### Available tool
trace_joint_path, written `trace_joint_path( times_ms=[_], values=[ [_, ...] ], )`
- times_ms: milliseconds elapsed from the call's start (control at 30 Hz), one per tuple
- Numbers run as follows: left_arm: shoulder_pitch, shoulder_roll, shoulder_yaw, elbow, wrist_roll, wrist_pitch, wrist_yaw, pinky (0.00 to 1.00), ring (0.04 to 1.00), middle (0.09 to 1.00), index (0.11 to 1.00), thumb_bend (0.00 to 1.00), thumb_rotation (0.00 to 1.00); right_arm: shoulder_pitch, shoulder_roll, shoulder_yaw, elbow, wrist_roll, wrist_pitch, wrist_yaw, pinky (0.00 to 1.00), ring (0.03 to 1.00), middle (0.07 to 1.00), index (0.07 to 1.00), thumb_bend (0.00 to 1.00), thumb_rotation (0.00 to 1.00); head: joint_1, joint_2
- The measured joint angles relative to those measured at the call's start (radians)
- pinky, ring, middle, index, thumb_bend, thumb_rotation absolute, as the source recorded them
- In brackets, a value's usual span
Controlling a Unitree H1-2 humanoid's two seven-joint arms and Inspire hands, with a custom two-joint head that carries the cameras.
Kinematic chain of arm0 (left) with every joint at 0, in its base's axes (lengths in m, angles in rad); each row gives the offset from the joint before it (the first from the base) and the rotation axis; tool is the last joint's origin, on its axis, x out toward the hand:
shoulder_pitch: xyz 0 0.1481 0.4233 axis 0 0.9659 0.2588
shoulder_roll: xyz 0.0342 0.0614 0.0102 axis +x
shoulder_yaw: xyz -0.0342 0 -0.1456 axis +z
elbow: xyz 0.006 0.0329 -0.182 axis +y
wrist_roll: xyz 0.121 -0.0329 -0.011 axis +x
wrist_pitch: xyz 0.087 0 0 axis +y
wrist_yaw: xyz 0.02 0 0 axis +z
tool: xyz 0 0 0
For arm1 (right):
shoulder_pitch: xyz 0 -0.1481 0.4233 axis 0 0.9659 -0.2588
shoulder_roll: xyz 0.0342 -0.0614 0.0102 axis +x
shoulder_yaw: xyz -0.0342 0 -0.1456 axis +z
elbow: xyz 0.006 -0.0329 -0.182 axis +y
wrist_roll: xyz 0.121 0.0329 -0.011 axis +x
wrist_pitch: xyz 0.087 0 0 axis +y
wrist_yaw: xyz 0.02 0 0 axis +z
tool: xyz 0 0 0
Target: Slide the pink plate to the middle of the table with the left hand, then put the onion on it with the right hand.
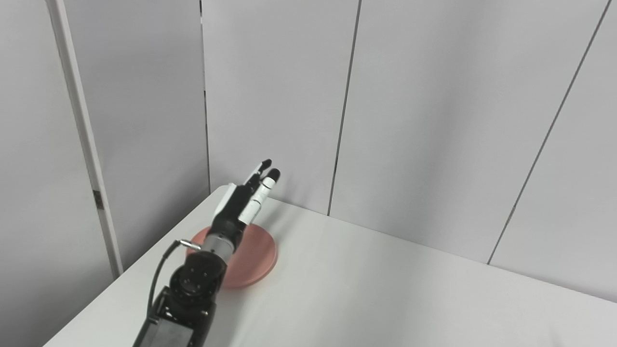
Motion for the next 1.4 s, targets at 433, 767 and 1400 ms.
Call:
trace_joint_path(
  times_ms=[433,767,1400],
  values=[
    [-0.08,0.1,0.108,0.218,-0.14,0.005,-0.075,0.93,0.865,0.843,0.888,0.83,0.94,0.001,0.0,-0.001,-0.001,0.0,0.0,0.001,1.0,1.0,1.0,1.0,0.65,1.0,-0.003,0.011],
    [-0.105,0.161,0.157,0.352,-0.166,-0.044,-0.094,0.94,0.837,0.822,0.896,0.82,0.91,0.004,0.0,-0.004,-0.001,-0.006,0.0,0.0,1.0,1.0,1.0,1.0,0.64,1.0,-0.002,0.012],
    [-0.183,0.185,0.192,0.743,-0.188,-0.275,-0.083,0.88,0.846,0.825,0.892,0.83,0.91,0.013,0.0,-0.005,-0.011,-0.01,0.0,0.0,1.0,0.999,0.998,1.0,0.63,1.0,-0.011,0.014]
  ],
)
